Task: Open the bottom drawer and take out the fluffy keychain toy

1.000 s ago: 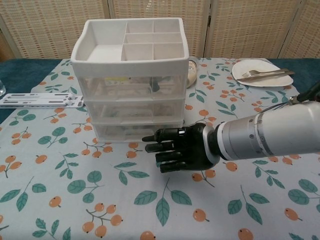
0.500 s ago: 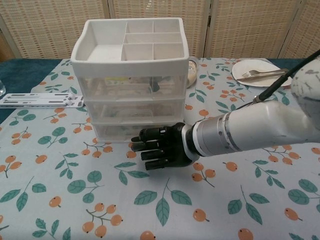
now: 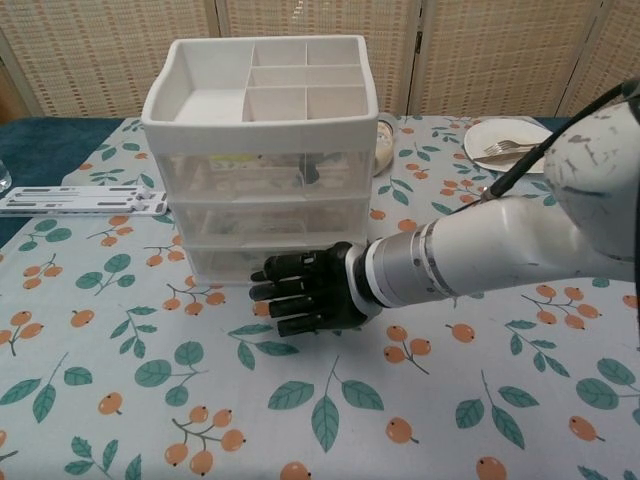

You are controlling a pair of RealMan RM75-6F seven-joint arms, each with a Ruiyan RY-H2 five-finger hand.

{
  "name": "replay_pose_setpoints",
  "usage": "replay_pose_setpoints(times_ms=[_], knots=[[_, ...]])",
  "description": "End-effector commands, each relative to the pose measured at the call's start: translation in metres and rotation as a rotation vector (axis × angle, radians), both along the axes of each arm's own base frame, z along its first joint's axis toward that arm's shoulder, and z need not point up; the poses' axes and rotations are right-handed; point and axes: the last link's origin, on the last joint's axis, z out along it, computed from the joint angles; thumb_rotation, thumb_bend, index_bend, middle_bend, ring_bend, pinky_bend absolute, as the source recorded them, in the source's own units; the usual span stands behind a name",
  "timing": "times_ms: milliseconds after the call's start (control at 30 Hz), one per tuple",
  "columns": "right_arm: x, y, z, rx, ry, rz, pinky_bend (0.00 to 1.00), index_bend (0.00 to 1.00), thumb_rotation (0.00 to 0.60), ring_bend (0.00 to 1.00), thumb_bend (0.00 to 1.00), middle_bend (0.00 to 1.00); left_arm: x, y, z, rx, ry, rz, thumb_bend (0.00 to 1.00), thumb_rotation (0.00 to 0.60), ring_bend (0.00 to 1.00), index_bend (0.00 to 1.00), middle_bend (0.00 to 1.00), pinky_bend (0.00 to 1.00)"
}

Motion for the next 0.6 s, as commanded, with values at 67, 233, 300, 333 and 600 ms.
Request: replay_pose_setpoints(times_ms=[67,233,300,333,600], knots=[[0.0013,-0.001,-0.0019,-0.002,0.003,0.003,1.0,0.0,0.6,1.0,0.92,0.78,0.0004,0.0005,-0.0003,-0.002,0.001,-0.001,0.19,0.6,0.03,0.09,0.0,0.12],[0.002,-0.0031,-0.0041,-0.006,0.011,0.01,1.0,0.0,0.6,1.0,0.92,0.78,0.0008,0.0014,0.0001,-0.001,0.002,-0.001,0.19,0.6,0.03,0.09,0.0,0.11],[0.0024,-0.0036,-0.0045,-0.007,0.011,0.01,1.0,0.0,0.6,1.0,0.92,0.78,0.0011,0.0014,0.0,-0.002,0.003,-0.001,0.19,0.6,0.03,0.09,0.0,0.12],[0.0025,-0.0041,-0.0049,-0.008,0.012,0.011,1.0,0.0,0.6,1.0,0.92,0.78,0.0012,0.0014,-0.0001,-0.003,0.003,-0.001,0.19,0.6,0.03,0.09,0.0,0.12],[0.0033,-0.0046,-0.0074,-0.004,0.018,0.018,1.0,0.0,0.6,1.0,0.92,0.78,0.0023,0.0021,0.0003,-0.004,0.007,-0.003,0.19,0.6,0.03,0.09,0.0,0.12]])
